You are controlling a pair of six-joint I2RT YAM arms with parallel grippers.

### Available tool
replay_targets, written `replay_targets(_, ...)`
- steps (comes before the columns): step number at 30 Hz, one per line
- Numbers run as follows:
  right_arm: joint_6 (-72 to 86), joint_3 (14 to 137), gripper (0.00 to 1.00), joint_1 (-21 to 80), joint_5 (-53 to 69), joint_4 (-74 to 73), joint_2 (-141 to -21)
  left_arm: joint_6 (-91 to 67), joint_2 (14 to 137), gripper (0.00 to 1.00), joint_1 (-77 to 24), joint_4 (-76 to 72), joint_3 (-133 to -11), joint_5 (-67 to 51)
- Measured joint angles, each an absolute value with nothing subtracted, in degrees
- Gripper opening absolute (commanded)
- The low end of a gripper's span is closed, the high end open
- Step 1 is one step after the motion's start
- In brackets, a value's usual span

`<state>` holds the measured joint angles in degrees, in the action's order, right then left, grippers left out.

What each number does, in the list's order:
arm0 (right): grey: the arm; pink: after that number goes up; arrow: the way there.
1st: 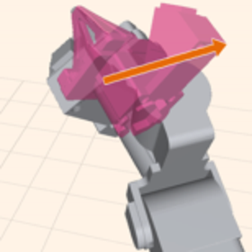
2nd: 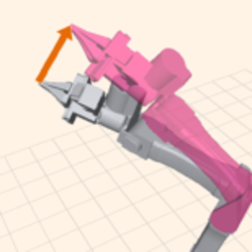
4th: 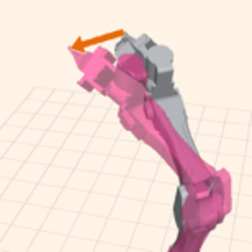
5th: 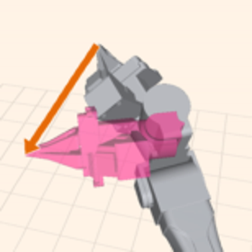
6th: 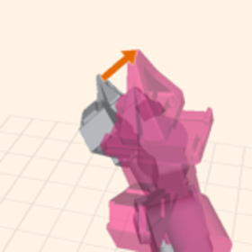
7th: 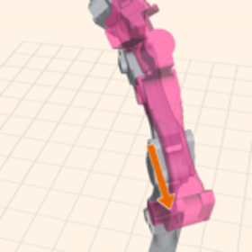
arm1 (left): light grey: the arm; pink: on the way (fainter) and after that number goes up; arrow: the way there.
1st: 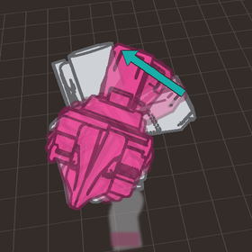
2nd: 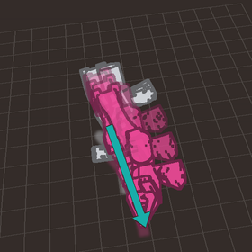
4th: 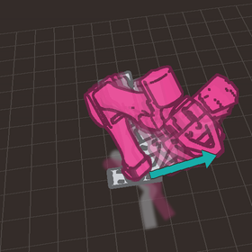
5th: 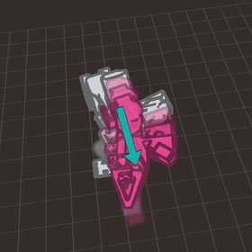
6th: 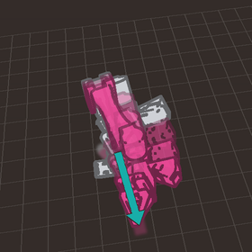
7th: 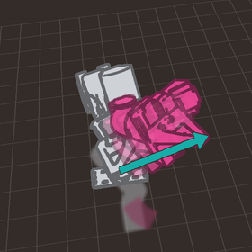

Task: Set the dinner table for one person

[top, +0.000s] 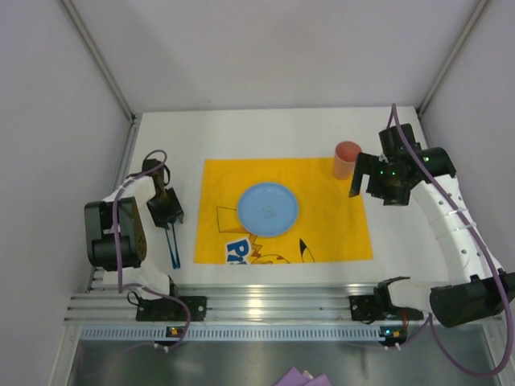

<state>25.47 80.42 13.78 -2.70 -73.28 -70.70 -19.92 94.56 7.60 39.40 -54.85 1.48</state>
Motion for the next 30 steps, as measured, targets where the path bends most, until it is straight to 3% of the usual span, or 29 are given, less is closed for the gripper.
replay_targets(1, 25.5, 80.6, 1.00, 13.8, -3.0, -73.3, -70.8, -19.6, 95.2, 0.42, 7.8, 39.6, -55.4, 1.3)
replay_targets(5, 25.4, 80.8, 1.00, 13.8, -3.9, -73.3, -71.2, -18.8, 98.0, 0.40, 7.9, 41.4, -58.1, 0.4)
replay_targets(17, 24.8, 80.8, 1.00, 13.8, -6.6, -73.5, -71.4, -16.8, 105.5, 0.14, 8.4, 47.9, -65.7, -3.2)
replay_targets(20, 24.6, 80.8, 1.00, 13.8, -6.7, -73.5, -71.4, -16.9, 107.9, 0.00, 8.6, 50.7, -68.5, -3.9)
replay_targets(30, 24.5, 81.9, 1.00, 13.8, -6.7, -73.8, -71.7, -16.3, 111.5, 0.00, 8.6, 53.2, -76.0, -3.0)
